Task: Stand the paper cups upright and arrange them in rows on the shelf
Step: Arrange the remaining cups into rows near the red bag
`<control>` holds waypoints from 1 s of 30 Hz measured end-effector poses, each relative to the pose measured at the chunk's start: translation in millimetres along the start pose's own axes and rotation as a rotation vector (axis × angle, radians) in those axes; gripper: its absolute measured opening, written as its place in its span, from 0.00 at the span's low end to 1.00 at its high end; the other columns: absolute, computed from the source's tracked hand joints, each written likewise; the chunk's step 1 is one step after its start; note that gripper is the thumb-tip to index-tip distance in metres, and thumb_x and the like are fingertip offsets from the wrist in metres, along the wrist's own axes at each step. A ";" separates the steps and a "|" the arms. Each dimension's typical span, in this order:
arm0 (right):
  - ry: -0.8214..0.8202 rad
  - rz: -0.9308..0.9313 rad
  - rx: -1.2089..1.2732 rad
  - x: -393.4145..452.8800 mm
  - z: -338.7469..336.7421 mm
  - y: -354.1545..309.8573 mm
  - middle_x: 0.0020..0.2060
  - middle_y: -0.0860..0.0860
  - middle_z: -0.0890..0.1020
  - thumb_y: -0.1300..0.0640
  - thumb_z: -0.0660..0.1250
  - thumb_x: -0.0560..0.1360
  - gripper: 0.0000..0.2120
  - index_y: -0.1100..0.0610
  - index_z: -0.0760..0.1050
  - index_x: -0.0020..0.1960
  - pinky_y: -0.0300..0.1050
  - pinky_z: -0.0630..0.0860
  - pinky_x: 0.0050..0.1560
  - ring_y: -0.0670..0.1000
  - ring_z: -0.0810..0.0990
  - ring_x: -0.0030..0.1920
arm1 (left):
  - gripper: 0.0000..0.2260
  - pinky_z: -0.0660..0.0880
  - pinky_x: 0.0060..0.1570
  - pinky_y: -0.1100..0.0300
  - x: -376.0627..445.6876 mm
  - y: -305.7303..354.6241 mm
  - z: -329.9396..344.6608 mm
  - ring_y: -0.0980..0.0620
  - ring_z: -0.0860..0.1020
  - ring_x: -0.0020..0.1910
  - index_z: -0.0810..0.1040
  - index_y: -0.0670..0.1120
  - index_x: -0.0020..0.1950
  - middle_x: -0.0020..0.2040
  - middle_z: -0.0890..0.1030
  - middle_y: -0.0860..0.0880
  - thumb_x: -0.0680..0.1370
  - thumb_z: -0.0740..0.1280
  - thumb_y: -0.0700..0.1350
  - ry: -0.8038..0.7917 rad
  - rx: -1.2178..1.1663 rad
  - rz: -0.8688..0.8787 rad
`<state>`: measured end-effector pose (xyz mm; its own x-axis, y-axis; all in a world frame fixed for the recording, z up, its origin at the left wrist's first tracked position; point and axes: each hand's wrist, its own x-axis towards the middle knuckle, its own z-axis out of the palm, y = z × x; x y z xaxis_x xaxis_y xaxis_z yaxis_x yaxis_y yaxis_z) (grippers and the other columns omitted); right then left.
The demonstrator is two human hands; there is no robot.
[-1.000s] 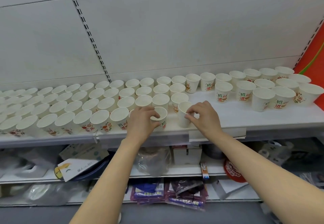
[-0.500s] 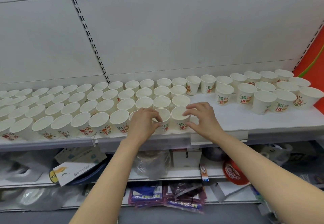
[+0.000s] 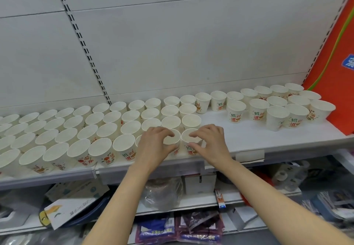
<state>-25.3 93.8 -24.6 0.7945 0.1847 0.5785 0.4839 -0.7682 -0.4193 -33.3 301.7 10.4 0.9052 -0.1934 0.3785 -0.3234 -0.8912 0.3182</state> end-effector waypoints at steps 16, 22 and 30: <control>0.231 0.210 -0.161 -49.4 -71.9 107.0 0.42 0.42 0.81 0.40 0.65 0.72 0.15 0.49 0.82 0.47 0.47 0.65 0.52 0.48 0.76 0.50 | 0.14 0.69 0.55 0.56 93.6 142.2 77.8 0.49 0.74 0.57 0.80 0.52 0.60 0.58 0.79 0.52 0.75 0.69 0.53 -0.040 -0.125 0.165; 0.283 0.146 -0.175 -30.3 -98.5 158.1 0.41 0.42 0.81 0.42 0.66 0.71 0.13 0.50 0.82 0.45 0.44 0.63 0.51 0.48 0.75 0.48 | 0.13 0.70 0.47 0.54 159.4 182.1 126.8 0.44 0.76 0.53 0.81 0.48 0.58 0.53 0.81 0.47 0.75 0.69 0.49 -0.155 0.091 0.193; 0.270 0.047 -0.253 18.1 -118.4 200.9 0.45 0.49 0.83 0.51 0.73 0.70 0.11 0.55 0.82 0.50 0.46 0.69 0.49 0.53 0.76 0.49 | 0.05 0.72 0.39 0.57 147.3 145.4 104.6 0.53 0.77 0.45 0.82 0.52 0.45 0.44 0.81 0.54 0.74 0.67 0.50 -0.100 0.113 0.088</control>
<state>42.8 -129.7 -15.5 0.6723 0.0031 0.7403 0.3161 -0.9055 -0.2833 81.9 100.7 21.4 0.8995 -0.3072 0.3106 -0.3745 -0.9083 0.1861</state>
